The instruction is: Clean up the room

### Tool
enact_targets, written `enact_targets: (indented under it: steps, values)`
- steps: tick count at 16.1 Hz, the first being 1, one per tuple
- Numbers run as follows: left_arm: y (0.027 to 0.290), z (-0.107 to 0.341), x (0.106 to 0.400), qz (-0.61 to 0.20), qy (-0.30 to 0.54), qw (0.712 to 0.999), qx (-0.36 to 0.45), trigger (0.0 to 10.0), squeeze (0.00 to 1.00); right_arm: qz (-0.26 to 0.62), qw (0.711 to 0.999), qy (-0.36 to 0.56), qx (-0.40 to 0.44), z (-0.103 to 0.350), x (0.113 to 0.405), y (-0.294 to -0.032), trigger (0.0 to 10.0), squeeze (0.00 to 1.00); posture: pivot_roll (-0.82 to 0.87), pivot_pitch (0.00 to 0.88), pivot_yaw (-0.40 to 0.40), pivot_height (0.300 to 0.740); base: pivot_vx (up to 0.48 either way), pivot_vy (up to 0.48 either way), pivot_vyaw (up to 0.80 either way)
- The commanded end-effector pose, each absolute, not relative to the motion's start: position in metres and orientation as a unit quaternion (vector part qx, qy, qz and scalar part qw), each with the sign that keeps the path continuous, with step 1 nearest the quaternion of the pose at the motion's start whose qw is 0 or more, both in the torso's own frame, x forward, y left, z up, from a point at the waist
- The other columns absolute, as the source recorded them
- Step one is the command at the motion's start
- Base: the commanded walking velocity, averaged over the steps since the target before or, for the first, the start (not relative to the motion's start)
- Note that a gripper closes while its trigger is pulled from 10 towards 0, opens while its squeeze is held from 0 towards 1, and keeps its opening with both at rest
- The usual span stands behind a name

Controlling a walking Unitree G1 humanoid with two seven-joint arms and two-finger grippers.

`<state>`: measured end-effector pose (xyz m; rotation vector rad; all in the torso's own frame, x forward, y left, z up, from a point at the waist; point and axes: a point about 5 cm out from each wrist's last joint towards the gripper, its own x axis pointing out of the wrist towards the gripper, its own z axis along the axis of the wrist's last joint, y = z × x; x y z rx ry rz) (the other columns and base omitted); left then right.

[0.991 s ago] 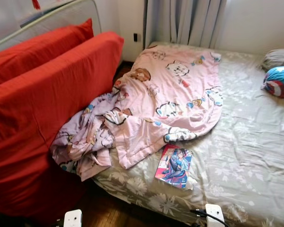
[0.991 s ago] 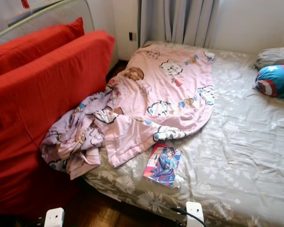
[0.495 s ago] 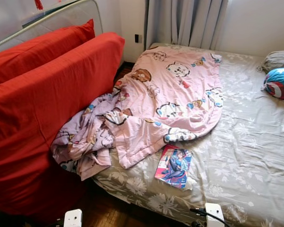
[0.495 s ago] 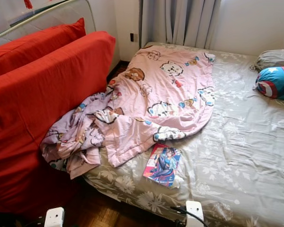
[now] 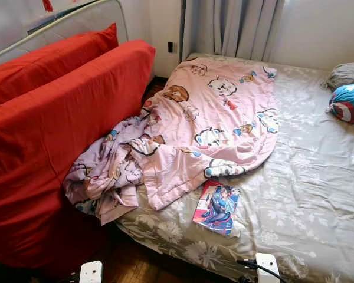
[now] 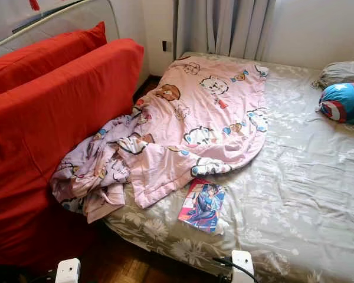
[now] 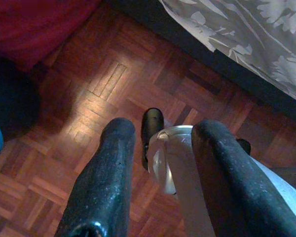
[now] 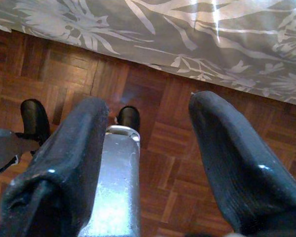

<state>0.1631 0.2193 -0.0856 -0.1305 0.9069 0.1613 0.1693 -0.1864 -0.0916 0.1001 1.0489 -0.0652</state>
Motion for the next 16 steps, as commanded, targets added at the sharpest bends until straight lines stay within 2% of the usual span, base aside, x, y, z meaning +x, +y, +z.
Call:
enact_targets:
  steps: [1, 16]
  values:
    - [0.2115, -0.0702, 0.1969, 0.033, 0.396, 0.915, -0.069, 10.0, 0.00, -0.077, 0.879, 0.456, 0.111, -0.0894, 0.1643, -0.2043, 10.0, 0.00, 0.00, 0.000, -0.008, 0.740, 0.000, 0.000, 0.00]
    - [0.2131, -0.0706, 0.1953, 0.035, 0.396, 0.915, -0.071, 10.0, 0.00, -0.074, 0.878, 0.460, 0.105, -0.0896, 0.1639, -0.2051, 10.0, 0.00, 0.00, 0.015, -0.004, 0.740, 0.000, 0.000, 0.00]
